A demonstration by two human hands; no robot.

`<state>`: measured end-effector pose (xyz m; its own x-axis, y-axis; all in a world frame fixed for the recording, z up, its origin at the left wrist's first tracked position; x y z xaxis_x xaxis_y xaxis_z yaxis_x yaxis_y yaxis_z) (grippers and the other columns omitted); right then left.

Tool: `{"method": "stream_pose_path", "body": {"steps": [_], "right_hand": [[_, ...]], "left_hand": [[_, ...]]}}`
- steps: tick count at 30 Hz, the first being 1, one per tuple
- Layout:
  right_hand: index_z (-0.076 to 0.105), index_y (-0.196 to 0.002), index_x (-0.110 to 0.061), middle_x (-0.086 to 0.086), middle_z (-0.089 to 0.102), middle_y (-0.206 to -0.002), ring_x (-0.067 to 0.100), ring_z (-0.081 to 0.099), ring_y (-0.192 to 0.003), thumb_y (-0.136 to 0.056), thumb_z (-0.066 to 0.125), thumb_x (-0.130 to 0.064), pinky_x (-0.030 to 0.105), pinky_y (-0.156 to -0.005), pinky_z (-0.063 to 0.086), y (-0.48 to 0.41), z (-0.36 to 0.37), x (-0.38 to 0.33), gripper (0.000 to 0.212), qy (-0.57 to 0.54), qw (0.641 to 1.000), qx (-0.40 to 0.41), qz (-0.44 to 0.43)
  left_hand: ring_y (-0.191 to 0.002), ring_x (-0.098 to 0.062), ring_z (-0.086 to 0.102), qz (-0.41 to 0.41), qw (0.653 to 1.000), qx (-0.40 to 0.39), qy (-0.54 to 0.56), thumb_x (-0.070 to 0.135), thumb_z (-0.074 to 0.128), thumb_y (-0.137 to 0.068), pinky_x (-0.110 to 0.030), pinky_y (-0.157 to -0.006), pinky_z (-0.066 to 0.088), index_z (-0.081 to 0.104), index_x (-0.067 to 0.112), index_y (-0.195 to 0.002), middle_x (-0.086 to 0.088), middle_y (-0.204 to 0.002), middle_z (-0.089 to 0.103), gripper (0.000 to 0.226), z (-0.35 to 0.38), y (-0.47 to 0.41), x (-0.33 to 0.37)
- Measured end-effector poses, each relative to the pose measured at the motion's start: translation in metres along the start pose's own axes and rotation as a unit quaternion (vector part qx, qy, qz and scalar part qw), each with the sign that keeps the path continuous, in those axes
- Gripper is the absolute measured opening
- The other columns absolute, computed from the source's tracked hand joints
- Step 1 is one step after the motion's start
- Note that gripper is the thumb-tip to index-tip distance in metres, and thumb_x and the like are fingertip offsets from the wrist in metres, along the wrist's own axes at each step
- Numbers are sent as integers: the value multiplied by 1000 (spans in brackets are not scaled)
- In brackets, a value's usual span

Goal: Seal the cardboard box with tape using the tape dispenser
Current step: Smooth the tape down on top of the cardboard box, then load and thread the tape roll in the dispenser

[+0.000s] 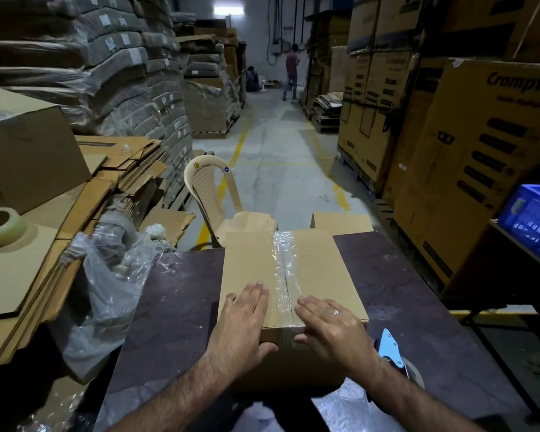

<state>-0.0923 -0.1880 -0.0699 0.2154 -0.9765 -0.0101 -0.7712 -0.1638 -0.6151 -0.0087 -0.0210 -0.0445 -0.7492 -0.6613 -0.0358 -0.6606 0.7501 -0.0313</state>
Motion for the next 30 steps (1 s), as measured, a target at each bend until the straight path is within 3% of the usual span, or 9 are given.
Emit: {"method": "stream_pose_path", "body": {"steps": [8, 11, 14, 18, 21, 24, 27, 30], "right_hand": [[66, -117, -9, 8, 64, -124, 22, 63, -112, -59, 86, -34, 36, -92, 52, 13, -3, 2, 65, 33, 998, -14, -53], [61, -122, -9, 8, 62, -128, 24, 60, -115, -55, 88, -31, 38, -93, 51, 16, -4, 2, 76, 41, 997, -42, -49], [57, -124, -11, 6, 61, -129, 25, 58, -114, -60, 84, -31, 38, -91, 50, 22, -11, 9, 71, 53, 997, -42, -34], [63, -113, -18, -4, 64, -122, 19, 59, -105, -76, 72, -35, 36, -84, 45, 36, -35, 27, 42, 60, 997, 19, 33], [67, -105, -19, -7, 70, -103, 19, 63, -85, -81, 64, -34, 35, -75, 44, 53, -55, 49, 28, 49, 990, 58, 117], [71, -102, -14, -3, 72, -89, 19, 65, -74, -83, 67, -28, 31, -66, 49, 80, -68, 74, 25, 16, 967, 81, 240], [72, -99, -15, -3, 69, -81, 15, 63, -68, -81, 74, -20, 19, -63, 44, 113, -71, 95, 19, -31, 936, 63, 345], [72, -95, -18, -5, 66, -78, 15, 62, -67, -79, 75, -18, 24, -62, 47, 146, -61, 108, 16, -47, 918, 13, 394]], "left_hand": [[-149, -25, -2, -2, 1000, -6, -27, 56, 62, -83, -43, -120, 8, -5, 10, -152, -9, -162, -6, 107, -1, 1, 1], [-149, -24, -1, 1, 1000, -11, -28, 53, 64, -82, -42, -119, 7, -5, 10, -152, -8, -162, -6, 107, 0, 1, 0], [-149, -23, -2, 6, 999, -22, -22, 52, 64, -83, -41, -120, 6, -3, 11, -153, -7, -162, -5, 105, -4, 1, 0], [-147, -19, 15, 27, 993, 14, 116, 59, 63, -80, -34, -119, 12, 17, 16, -152, -2, -159, 21, 95, -19, 5, 15], [-129, -11, 43, 67, 962, 131, 229, 48, 66, -83, -25, -113, 32, 39, 18, -144, 0, -140, 50, 73, -27, 8, 40], [-110, -6, 55, 147, 928, 215, 268, 35, 65, -85, -21, -101, 42, 55, 13, -131, 2, -118, 65, 52, -29, 6, 81], [-103, -11, 59, 219, 911, 204, 283, 32, 61, -87, -20, -95, 46, 59, 11, -125, 0, -111, 68, 44, -16, 2, 125], [-96, -14, 61, 248, 912, 144, 294, 34, 59, -88, -23, -87, 48, 56, 16, -123, 0, -106, 69, 39, 15, -5, 160]]}}
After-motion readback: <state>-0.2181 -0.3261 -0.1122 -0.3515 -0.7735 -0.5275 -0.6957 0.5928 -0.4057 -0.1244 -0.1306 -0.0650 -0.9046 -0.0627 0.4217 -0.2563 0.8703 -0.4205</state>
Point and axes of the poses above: each hand's wrist, its own y-axis away from the middle knuckle, its own z-axis out of the palm, x = y × z, the point moved 3 cm from there along -y, towards the middle knuckle
